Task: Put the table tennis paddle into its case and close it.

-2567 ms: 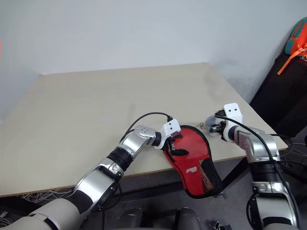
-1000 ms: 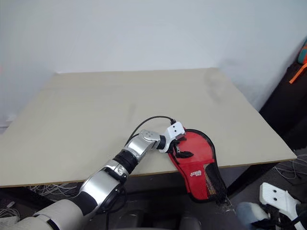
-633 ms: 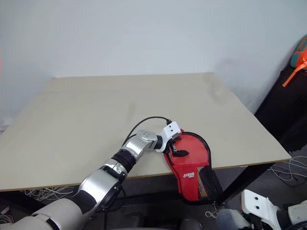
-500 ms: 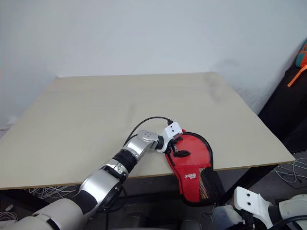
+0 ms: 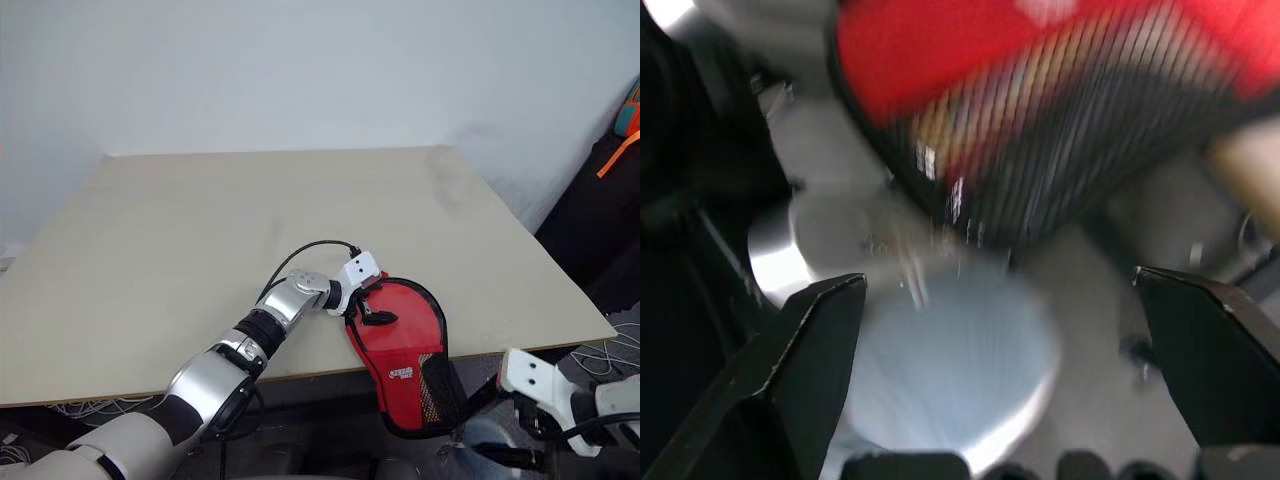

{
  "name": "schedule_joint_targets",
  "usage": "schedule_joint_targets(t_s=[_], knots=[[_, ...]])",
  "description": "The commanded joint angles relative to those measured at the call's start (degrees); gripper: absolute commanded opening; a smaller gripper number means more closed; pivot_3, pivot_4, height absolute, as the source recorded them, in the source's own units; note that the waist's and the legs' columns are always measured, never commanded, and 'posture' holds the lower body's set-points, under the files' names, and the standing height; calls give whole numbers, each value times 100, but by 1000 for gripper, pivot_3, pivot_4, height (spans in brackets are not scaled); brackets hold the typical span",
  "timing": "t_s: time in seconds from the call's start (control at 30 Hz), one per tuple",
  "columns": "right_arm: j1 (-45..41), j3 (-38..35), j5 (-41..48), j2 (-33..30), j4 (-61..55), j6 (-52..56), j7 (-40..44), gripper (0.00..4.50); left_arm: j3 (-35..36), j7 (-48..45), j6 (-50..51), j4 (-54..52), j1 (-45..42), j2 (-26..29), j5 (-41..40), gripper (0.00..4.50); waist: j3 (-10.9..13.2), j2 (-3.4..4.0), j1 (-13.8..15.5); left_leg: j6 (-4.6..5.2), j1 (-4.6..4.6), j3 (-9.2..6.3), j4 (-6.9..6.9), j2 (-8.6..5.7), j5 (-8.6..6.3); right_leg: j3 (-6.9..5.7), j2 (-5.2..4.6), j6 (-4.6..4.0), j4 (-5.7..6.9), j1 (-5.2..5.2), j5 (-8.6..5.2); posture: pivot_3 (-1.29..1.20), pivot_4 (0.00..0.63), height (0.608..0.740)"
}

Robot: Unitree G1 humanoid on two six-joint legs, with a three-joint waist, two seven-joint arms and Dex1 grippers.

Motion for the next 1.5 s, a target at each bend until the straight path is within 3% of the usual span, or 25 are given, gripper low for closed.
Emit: schedule_joint_targets(t_s=[0.03, 0.13, 0.27, 0.4, 0.67, 0.8, 0.9, 1.2, 1.3, 1.5], knots=[[-669, -452, 809, 3, -137, 574, -108, 4468, 2, 70, 153, 400, 60, 154, 178, 4500, 1, -2, -2, 0, 0, 0, 0, 0, 0, -1, -1, -1, -1, 0, 2, 0, 0, 740], [-1772, -204, 1181, 199, 294, 1207, -805, 4468, 18, 61, 137, 426, 36, 162, 173, 4500, 2, -4, -6, 0, 2, 0, 0, 0, 0, -5, -5, -15, -3, -4, 9, 0, 0, 740], [-3794, 696, 791, 859, 1584, 2113, -2367, 4468, 34, 42, 140, 434, 17, 187, 168, 4500, 2, 0, -23, -1, -1, 1, 1, 2, 0, -16, -13, -38, -8, -18, 38, 0, 0, 740], [-4801, 1344, 475, 1479, 2496, 2500, -3173, 4468, 62, 40, 161, 435, 11, 216, 163, 4500, -3, 18, -22, -6, -5, 3, -2, 5, 3, -23, -15, -50, -7, -29, 48, 0, 0, 740], [-5471, 2260, 34, 2451, 3783, 2637, -3841, 4468, 99, 12, 232, 316, 53, 323, 171, 4500, -20, 47, -38, 8, -16, 25, -2, 4, 10, -3, -8, -79, -9, -49, 65, 0, 0, 740], [-5541, 2313, -23, 2689, 4001, 2535, -3933, 4468, 145, -171, 265, 108, 133, 387, 76, 4500, -19, 52, -91, 10, -17, 28, -2, 3, 9, 3, -8, -79, -7, -55, 65, 0, 0, 740], [-5636, 2297, -77, 2846, 4312, 2399, -3997, 4468, 436, -836, 450, -519, 221, 568, -397, 4500, -17, 59, -149, 9, -17, 28, -5, 4, 9, 6, -5, -79, -4, -60, 66, 0, 0, 740], [-5812, 2333, -149, 3008, 4803, 2194, -4031, 4468, 817, -1708, 1049, -1556, 310, 1233, -1066, 4500, -12, 67, -197, 20, -83, 58, 2, 3, 22, 40, 9, -100, 5, -141, 85, 0, 0, 740], [-5787, 2440, -165, 3041, 4749, 2083, -3944, 3877, 858, -1673, 1052, -1570, 296, 1392, -1068, 4500, -12, 67, -195, 27, -83, 61, 7, 2, 24, 41, 7, -106, 2, -139, 89, 0, 0, 740], [-5637, 2668, -238, 2996, 4526, 1891, -3679, 1759, 1090, -1612, 1087, -1471, 216, 1615, -1146, 4500, -9, 69, -195, 32, -87, 62, 6, -1, 29, 40, 14, -93, 3, -141, 97, 0, 0, 740]])
